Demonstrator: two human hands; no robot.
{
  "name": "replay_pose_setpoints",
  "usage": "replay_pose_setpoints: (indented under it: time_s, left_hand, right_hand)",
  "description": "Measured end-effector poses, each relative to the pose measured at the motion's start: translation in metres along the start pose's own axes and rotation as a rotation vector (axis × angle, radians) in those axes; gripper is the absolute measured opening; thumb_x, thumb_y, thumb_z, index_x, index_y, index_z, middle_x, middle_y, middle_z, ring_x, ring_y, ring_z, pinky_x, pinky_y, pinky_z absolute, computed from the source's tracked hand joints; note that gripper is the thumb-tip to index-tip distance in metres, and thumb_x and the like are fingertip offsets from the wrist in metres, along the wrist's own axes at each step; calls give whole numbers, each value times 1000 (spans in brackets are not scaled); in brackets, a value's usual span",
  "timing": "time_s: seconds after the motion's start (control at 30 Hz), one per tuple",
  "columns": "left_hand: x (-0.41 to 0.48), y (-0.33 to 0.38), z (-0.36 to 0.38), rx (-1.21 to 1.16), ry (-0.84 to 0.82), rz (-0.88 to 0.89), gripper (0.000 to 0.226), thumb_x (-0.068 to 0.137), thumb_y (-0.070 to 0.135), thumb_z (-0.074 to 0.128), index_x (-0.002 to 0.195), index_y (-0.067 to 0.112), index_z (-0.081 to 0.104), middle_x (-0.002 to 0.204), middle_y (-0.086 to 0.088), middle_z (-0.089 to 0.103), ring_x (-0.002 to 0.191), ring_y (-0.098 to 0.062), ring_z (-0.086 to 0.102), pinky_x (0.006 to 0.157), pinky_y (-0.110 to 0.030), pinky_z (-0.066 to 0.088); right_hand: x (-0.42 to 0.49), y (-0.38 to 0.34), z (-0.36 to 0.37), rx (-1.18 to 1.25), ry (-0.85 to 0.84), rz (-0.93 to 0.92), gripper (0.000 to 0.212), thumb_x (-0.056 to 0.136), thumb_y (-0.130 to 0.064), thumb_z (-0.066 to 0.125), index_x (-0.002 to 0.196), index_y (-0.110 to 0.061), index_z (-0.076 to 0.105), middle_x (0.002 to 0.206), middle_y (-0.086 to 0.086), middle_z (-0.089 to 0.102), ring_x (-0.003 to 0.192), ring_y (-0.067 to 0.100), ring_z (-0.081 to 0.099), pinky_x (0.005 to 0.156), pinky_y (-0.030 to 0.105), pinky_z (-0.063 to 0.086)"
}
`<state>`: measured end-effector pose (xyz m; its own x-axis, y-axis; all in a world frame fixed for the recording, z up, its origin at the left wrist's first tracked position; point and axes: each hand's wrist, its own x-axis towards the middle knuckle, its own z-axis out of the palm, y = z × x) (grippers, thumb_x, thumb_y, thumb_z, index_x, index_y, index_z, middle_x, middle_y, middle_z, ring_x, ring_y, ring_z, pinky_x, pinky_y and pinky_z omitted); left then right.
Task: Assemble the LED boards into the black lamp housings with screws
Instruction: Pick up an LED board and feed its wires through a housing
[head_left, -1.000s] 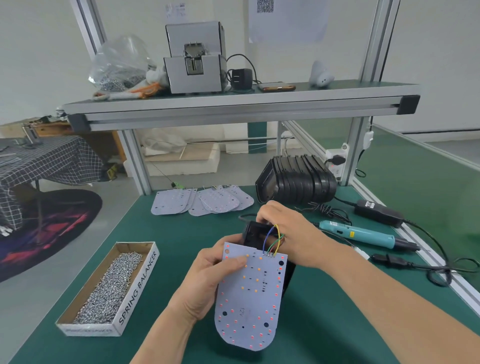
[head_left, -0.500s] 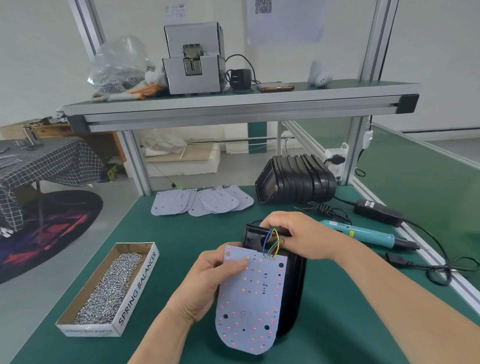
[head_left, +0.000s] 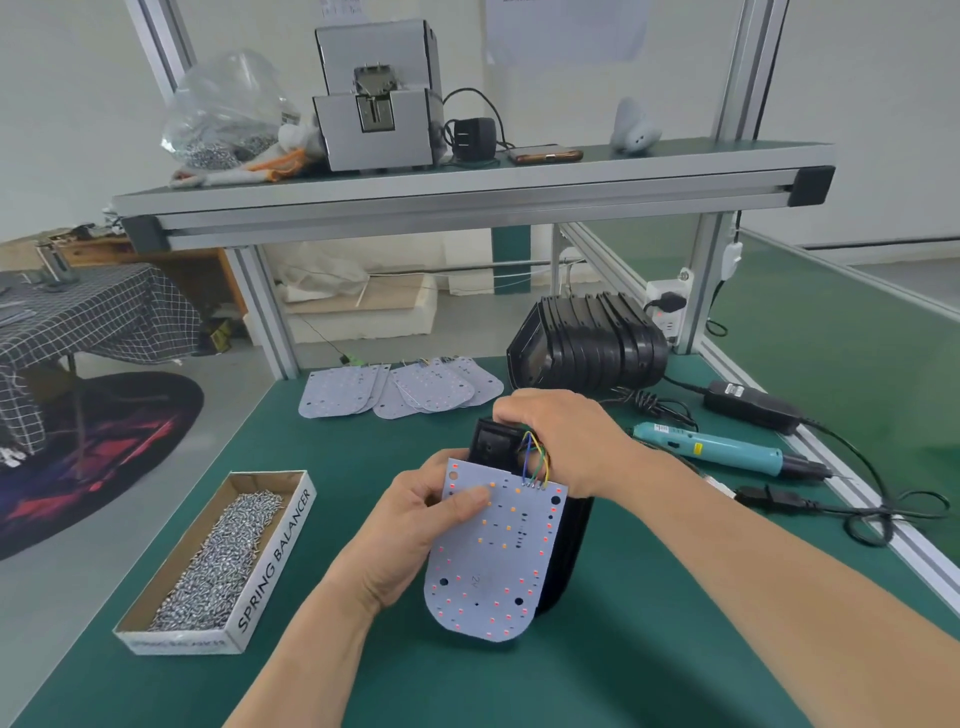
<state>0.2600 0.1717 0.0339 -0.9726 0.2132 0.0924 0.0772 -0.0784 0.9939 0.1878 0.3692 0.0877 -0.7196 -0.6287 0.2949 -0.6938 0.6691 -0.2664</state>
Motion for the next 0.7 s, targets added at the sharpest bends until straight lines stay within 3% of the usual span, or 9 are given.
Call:
replay_pose_setpoints:
  time_s: [0.07,0.17,0.27,0.33,0.4,0.47,0.53,0.6,0.7]
  left_hand:
    - [0,2,-2,-6,4,11,37,79,33,76,105,8,78,125,0,62,111,-23,65,100,-42,53]
    - [-1,7,-7,-29,2,22,34,82,28,76,106,4,76,119,-4,65,104,-22,67,90,-33,54]
    - [-2,9,-13,-104,18,-11,28,84,22,74,106,4,76,109,-12,73,95,-25,70,83,-33,56]
    - [-2,10,-14,-158,40,-18,32,80,25,75,105,6,78,107,-15,75,94,-26,71,83,-34,57]
    - [-1,12,-11,-218,66,-14,35,76,27,77,104,8,79,106,-14,76,93,-24,72,82,-34,58]
    - [-1,12,-11,-275,95,-16,34,73,28,79,102,10,79,104,-13,77,90,-23,74,78,-34,59]
    - [-4,12,-15,-338,117,-26,30,74,26,81,100,11,79,101,-14,77,86,-26,75,74,-37,60]
    - [-8,11,-19,-375,122,-38,27,77,24,81,101,10,77,100,-17,76,84,-31,75,73,-41,60]
    - [-9,12,-18,-343,168,-57,28,72,26,83,96,12,77,97,-18,76,80,-32,74,70,-42,60]
  right_hand:
    - [1,-2,0,21,-19,-32,18,83,-18,64,101,-20,63,95,-7,61,90,24,57,76,42,51]
    - [5,6,-6,283,-246,-78,31,95,-12,63,126,-13,65,123,-1,67,111,16,59,94,33,47]
    - [2,13,-14,704,-454,40,30,96,-15,60,126,-11,62,121,4,69,107,11,62,97,29,48]
    - [2,17,-13,971,-468,124,33,91,-19,60,124,-15,64,117,-4,72,107,6,65,92,21,49]
    - [2,20,-7,1150,-408,259,38,92,-35,65,123,-13,69,117,0,74,105,11,69,91,24,52]
    - [2,26,0,1253,-331,332,55,94,-55,52,117,-10,73,112,6,75,98,14,71,88,26,54]
    - [0,33,6,1288,-240,367,73,97,-63,37,114,-1,72,109,14,73,94,19,67,88,29,52]
    - [0,36,15,1167,-109,408,79,95,-66,44,111,8,66,99,18,65,84,22,54,82,34,45]
    - [0,29,28,634,-22,358,49,89,-45,58,91,4,60,86,14,60,73,22,49,74,37,43]
